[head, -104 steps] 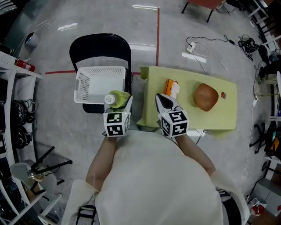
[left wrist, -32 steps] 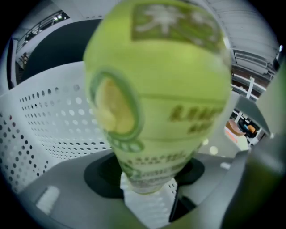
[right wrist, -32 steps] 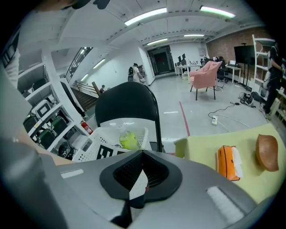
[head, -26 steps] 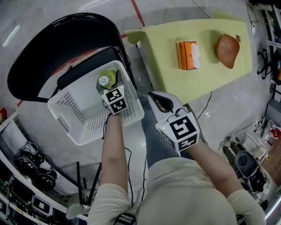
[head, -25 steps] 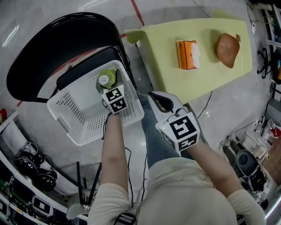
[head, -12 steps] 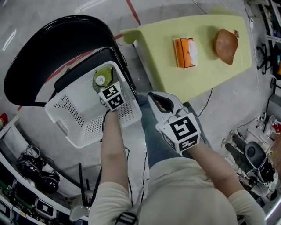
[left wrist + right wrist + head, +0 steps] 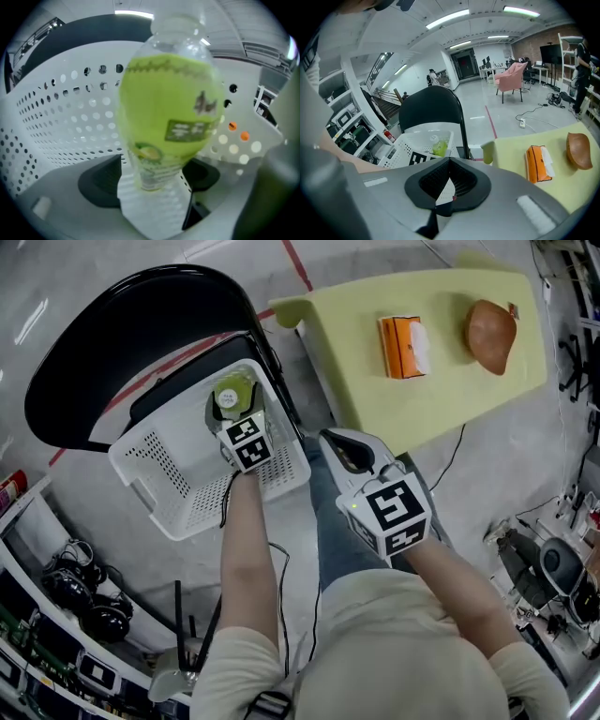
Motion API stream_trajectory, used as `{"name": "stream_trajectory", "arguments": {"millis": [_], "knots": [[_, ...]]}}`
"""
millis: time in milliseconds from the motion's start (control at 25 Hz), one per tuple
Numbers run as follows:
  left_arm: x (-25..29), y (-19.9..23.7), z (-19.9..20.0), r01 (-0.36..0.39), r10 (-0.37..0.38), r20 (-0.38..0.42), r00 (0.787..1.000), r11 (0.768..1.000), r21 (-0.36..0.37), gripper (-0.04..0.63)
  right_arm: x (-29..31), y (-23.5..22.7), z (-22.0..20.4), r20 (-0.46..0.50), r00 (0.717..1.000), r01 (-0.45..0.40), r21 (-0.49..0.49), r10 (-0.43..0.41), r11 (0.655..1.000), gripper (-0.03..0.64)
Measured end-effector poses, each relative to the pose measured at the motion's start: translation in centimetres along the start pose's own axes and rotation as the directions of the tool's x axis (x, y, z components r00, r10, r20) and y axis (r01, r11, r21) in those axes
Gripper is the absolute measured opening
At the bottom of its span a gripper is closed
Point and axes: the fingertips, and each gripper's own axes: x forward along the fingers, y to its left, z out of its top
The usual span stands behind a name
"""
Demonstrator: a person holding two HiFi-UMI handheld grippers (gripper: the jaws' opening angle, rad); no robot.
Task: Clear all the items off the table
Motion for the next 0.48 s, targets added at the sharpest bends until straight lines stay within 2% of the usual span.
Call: {"name": "stream_trajectory", "arguments": {"millis": [240, 480], "knots": [[-2.7, -0.8, 0.0, 0.021, -0.021, -0.007, 1.000, 1.000, 0.004, 0.390, -0.8, 0.8, 0.6, 0.018, 1.000, -0.009, -0.007, 0.009, 1.000, -0.002], [-5.0, -0.7, 1.5, 0.010, -0.009, 0.023, 1.000, 0.999, -0.034, 0.359, -2.0, 1.0, 1.1, 0.034, 0.999, -0.002, -0.021, 0.003, 1.000, -0.002]]}}
